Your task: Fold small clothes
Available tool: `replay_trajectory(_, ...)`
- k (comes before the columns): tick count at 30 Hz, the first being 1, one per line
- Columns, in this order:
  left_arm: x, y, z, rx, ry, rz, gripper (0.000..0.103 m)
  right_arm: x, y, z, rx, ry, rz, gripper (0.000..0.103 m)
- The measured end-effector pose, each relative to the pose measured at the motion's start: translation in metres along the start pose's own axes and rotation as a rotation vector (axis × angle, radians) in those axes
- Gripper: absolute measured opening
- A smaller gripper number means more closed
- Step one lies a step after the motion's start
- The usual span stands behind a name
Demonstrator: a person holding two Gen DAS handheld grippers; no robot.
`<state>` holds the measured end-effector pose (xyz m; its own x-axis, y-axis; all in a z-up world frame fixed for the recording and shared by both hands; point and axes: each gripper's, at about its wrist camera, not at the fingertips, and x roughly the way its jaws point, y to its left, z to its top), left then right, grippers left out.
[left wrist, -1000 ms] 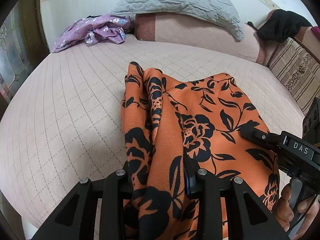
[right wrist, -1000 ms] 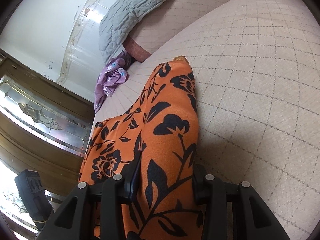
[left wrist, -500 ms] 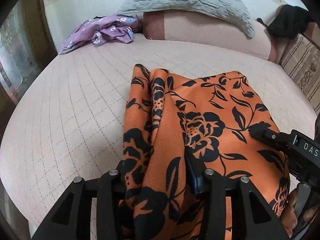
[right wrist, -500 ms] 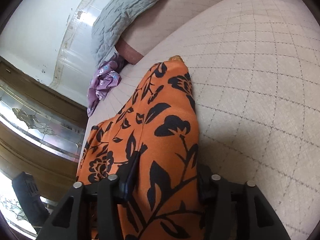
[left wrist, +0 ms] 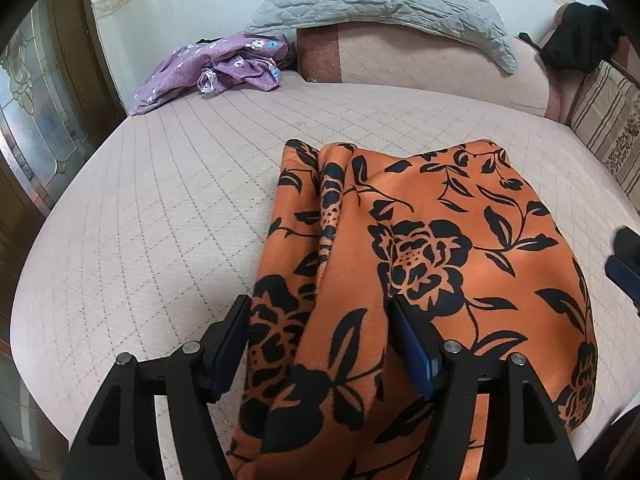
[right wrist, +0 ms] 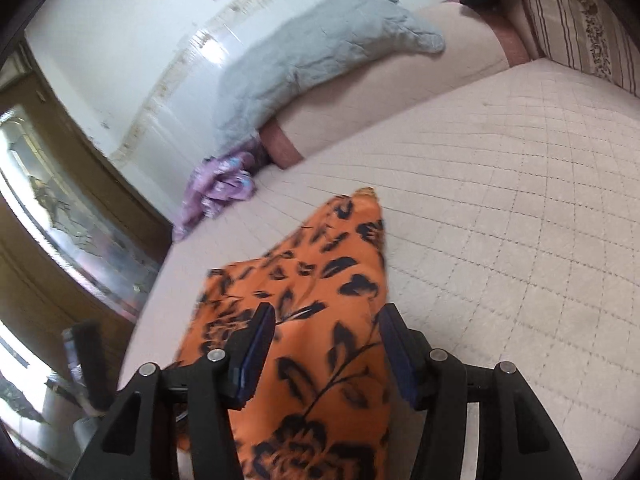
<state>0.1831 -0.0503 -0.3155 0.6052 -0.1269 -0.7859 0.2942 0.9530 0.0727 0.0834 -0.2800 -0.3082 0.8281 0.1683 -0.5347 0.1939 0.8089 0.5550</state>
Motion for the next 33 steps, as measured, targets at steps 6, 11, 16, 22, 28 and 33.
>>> replay_trajectory(6, -0.007, 0.010, -0.006, 0.012, -0.016, 0.008, 0.077, 0.010, 0.008, -0.023, 0.029, 0.119, 0.090, 0.057)
replay_trajectory(11, -0.007, 0.015, -0.011, 0.030, -0.030, 0.011, 0.086, 0.031, 0.006, -0.031, -0.001, 0.205, 0.025, 0.053)
replay_trajectory(16, -0.005, 0.020, -0.008, 0.031, -0.023, -0.010, 0.088, 0.031, 0.013, -0.018, -0.010, 0.214, 0.022, 0.054)
replay_trajectory(22, -0.005, 0.017, 0.007, 0.024, -0.038, 0.002, 0.088, 0.042, 0.018, 0.018, -0.023, 0.167, 0.012, 0.054)
replay_trajectory(28, 0.017, 0.014, 0.008, 0.008, 0.025, -0.009, 0.090, 0.086, -0.006, 0.017, 0.074, 0.259, -0.004, 0.054)
replay_trajectory(33, 0.023, 0.021, 0.009, -0.037, 0.036, -0.025, 0.094, 0.071, 0.010, 0.012, -0.018, 0.240, -0.038, 0.054)
